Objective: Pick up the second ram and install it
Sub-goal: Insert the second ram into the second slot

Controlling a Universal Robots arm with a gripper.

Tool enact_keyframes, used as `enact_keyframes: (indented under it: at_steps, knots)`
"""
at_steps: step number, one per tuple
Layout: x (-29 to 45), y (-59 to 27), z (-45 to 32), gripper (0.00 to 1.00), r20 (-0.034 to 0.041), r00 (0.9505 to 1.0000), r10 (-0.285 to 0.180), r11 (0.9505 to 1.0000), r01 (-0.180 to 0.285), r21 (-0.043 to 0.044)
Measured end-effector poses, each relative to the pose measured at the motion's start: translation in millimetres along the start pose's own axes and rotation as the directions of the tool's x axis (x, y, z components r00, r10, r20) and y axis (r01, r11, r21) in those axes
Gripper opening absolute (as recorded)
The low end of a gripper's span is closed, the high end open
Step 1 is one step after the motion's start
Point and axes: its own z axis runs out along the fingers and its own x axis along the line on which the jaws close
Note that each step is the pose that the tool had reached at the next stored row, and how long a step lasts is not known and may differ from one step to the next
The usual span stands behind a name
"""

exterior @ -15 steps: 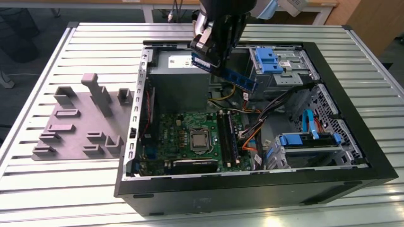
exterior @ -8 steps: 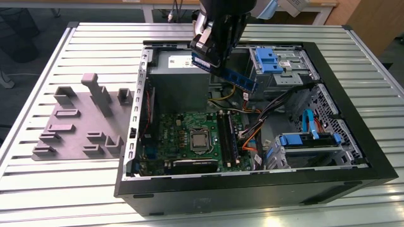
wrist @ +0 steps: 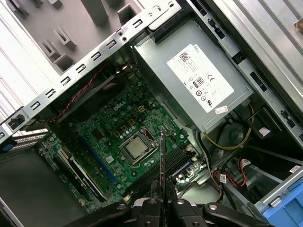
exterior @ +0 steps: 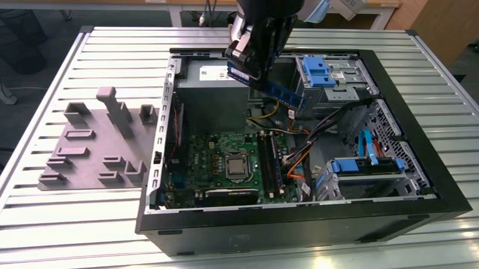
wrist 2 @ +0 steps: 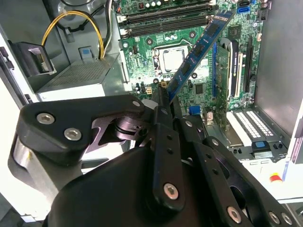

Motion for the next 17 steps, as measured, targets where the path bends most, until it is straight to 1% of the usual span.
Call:
enact_keyframes:
  at_steps: [14, 15, 17]
  knots:
    - [0.0, 0.0, 0.0, 0.14, 0.0001, 1.0000, 0.007, 1.0000, -0.007, 0.0001]
    - [0.0, 0.0, 0.0, 0.14, 0.0002, 0.9997, 0.025, 0.9997, -0.025, 0.0001]
    - [0.0, 0.0, 0.0, 0.14, 0.0002, 0.9997, 0.026, 0.9997, -0.026, 0.0001]
